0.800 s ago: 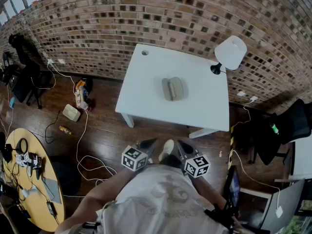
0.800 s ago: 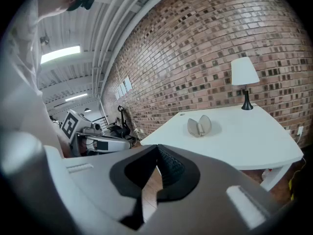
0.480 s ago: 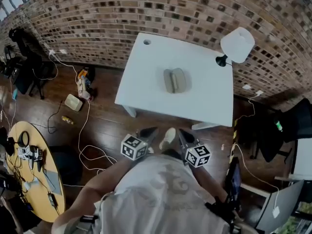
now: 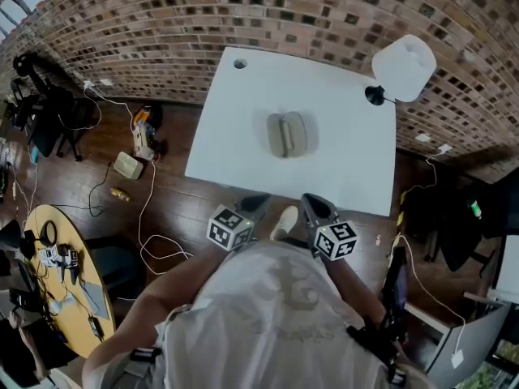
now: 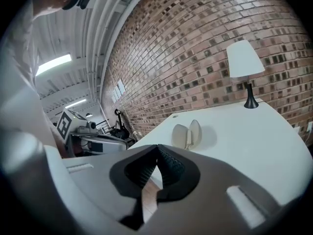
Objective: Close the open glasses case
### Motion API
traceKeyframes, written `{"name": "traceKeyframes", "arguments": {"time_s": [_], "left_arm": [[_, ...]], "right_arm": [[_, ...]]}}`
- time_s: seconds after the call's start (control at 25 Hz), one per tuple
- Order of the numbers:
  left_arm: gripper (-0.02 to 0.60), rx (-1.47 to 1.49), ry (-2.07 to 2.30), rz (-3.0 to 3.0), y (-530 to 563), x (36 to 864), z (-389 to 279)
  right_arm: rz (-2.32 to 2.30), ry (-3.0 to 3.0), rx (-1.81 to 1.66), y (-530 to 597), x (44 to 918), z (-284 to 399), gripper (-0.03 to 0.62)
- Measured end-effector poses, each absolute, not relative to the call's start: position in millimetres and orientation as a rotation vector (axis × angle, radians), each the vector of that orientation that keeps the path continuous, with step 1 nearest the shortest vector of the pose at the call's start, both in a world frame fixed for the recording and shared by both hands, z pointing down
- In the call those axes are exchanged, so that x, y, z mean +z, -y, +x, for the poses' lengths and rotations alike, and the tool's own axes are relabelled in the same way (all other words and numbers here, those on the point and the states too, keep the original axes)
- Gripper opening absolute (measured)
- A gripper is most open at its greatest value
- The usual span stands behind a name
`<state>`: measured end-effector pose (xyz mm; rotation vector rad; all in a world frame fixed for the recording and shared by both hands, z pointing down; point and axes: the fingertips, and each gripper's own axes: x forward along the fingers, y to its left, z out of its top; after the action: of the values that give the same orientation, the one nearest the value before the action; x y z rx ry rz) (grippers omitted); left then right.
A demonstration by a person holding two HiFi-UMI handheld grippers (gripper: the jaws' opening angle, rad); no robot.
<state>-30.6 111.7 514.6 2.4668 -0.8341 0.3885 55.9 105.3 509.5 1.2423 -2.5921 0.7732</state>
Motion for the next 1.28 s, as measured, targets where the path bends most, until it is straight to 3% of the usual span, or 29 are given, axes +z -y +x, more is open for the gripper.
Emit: {"name": "traceKeyframes", "arguments": {"time_s": [0.72,0.96,1.28], "left_arm": [[0.006,0.491,0.93,2.42,-30.2,513.6,23.9],[0.006,0.525,0.95,2.44,-9.1,501.0,-1.6],[0.006,0.545,0.902,2.439,4.0,513.5,6.3]], "right_arm": [[1.14,2.637,0.87,-8.5,520.1,108.1,0.008],[1.139,2.671,0.88,13.5,514.0,78.7,0.008],[1.183,2.649,0.882,28.0,519.6,89.9,0.008]]}}
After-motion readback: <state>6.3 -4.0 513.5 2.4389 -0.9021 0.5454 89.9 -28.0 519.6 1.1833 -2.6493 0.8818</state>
